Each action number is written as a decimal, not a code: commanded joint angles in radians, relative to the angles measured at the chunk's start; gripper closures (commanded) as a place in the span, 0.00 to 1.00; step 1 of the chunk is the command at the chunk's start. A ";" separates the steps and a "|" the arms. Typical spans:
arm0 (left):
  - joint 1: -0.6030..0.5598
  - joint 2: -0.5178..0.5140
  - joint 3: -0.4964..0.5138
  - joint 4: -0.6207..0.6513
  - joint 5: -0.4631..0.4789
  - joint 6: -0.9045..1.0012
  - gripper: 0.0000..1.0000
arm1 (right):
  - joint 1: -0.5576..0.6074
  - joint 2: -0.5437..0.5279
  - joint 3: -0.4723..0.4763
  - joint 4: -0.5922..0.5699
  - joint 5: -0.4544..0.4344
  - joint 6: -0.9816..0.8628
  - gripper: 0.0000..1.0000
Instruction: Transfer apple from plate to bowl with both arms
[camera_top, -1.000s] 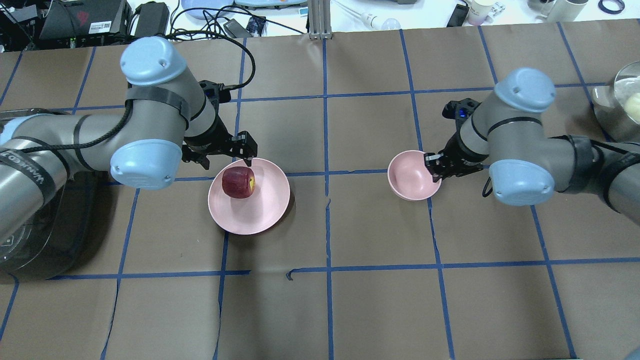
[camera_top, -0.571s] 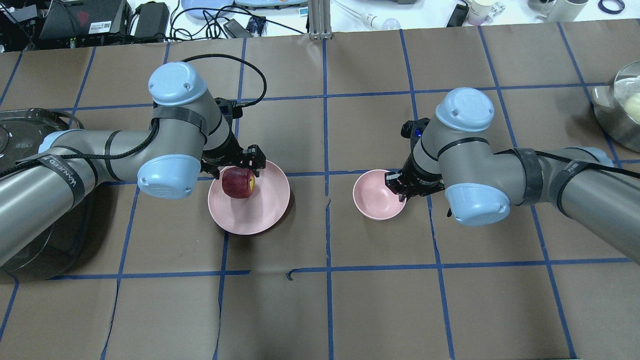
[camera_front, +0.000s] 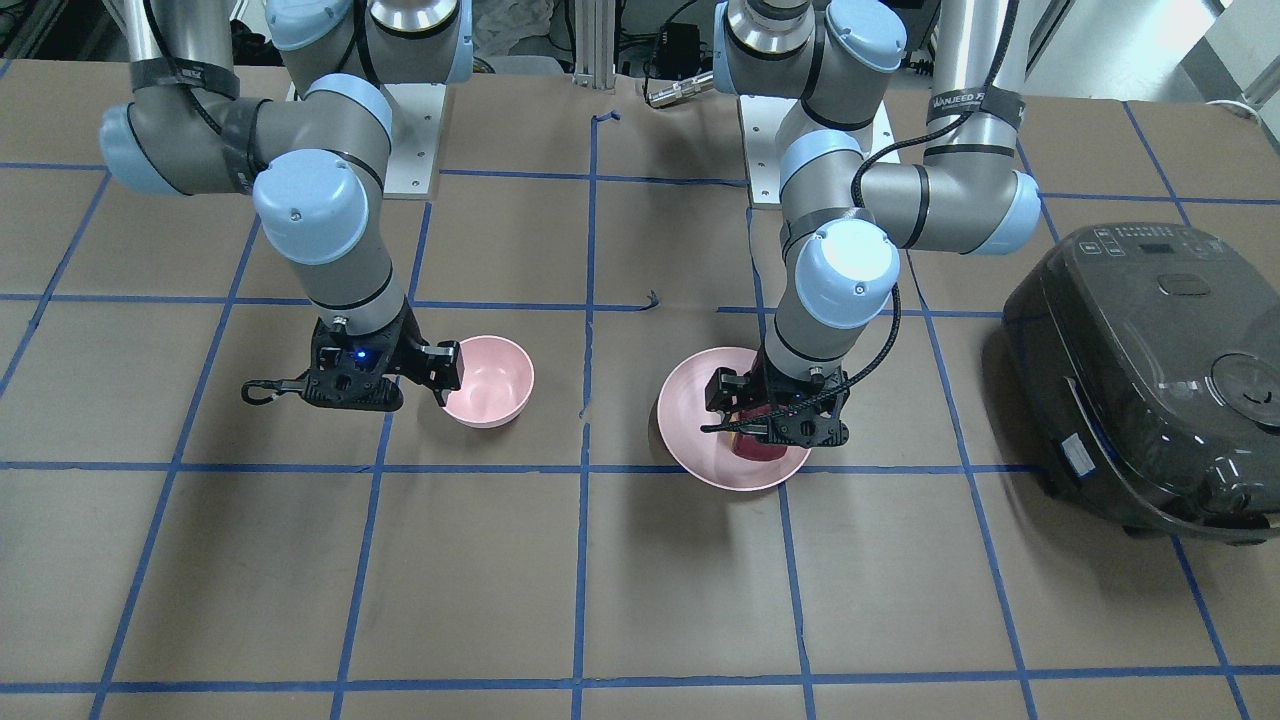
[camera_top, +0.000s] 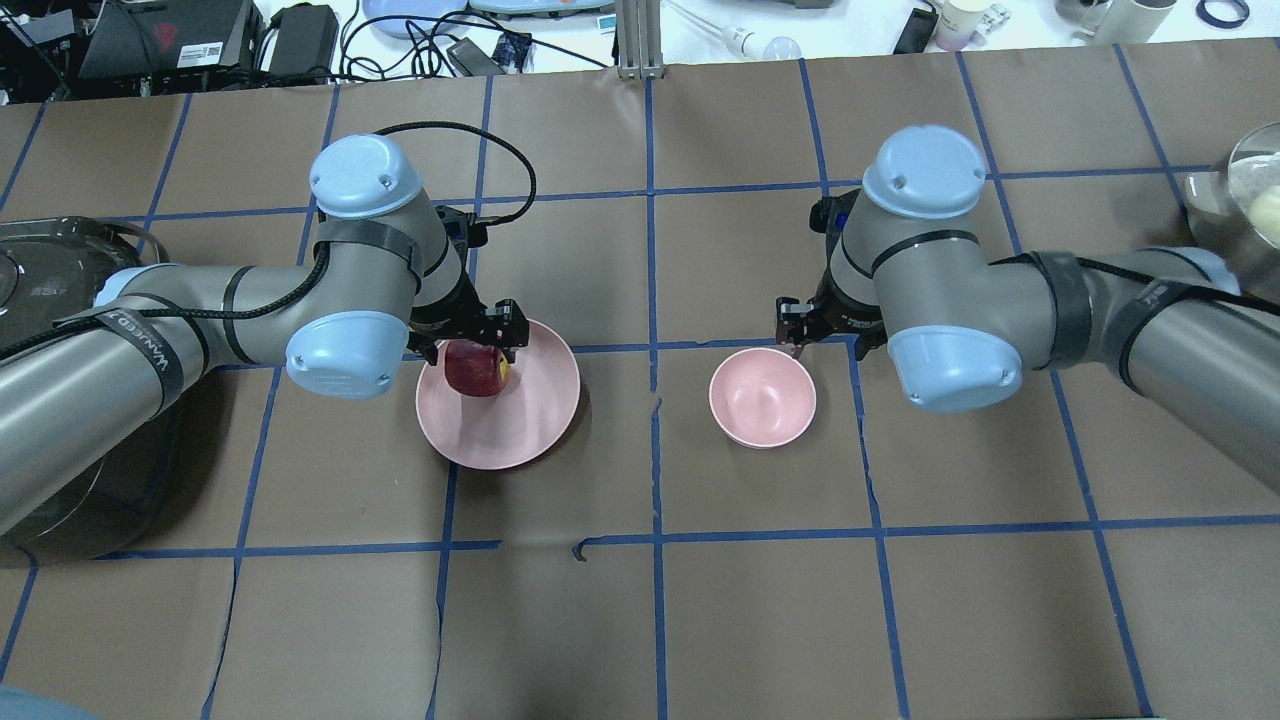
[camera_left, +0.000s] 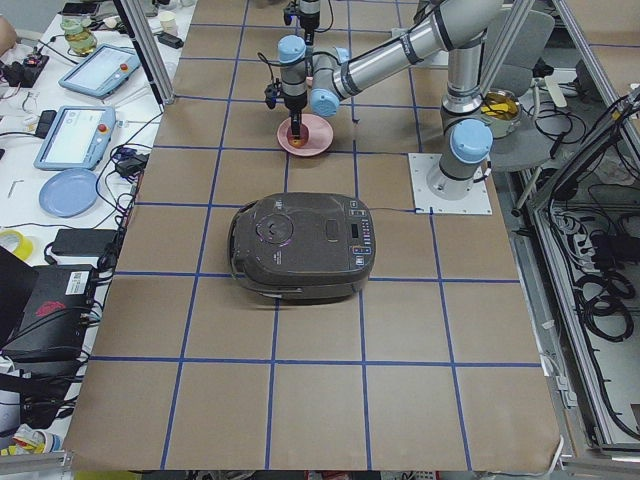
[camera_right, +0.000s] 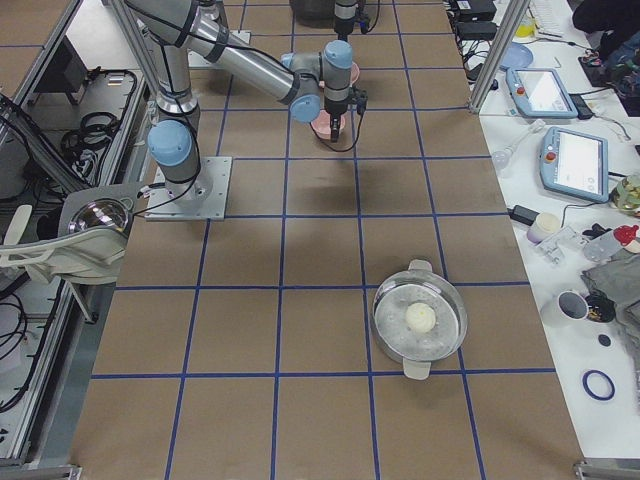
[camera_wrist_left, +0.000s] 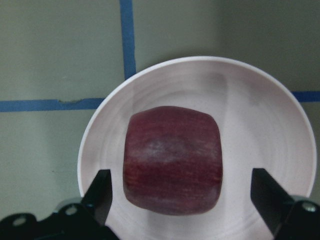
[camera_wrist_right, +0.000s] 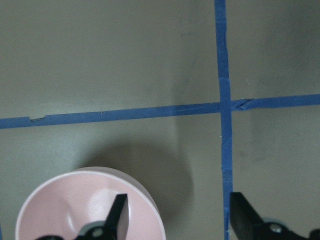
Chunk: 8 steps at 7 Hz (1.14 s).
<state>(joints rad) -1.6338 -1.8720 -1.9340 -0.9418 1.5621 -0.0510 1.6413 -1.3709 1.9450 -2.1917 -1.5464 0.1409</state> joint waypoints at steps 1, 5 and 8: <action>0.003 -0.022 0.003 0.004 0.006 0.000 0.33 | 0.000 -0.003 -0.266 0.314 -0.017 0.002 0.00; 0.008 0.033 0.091 -0.033 -0.003 -0.010 1.00 | 0.002 -0.069 -0.587 0.644 -0.012 0.000 0.00; -0.105 0.050 0.152 -0.094 -0.073 -0.183 1.00 | 0.002 -0.069 -0.587 0.639 0.000 -0.001 0.00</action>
<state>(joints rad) -1.6829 -1.8185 -1.7931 -1.0330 1.5081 -0.1834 1.6418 -1.4396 1.3591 -1.5508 -1.5563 0.1405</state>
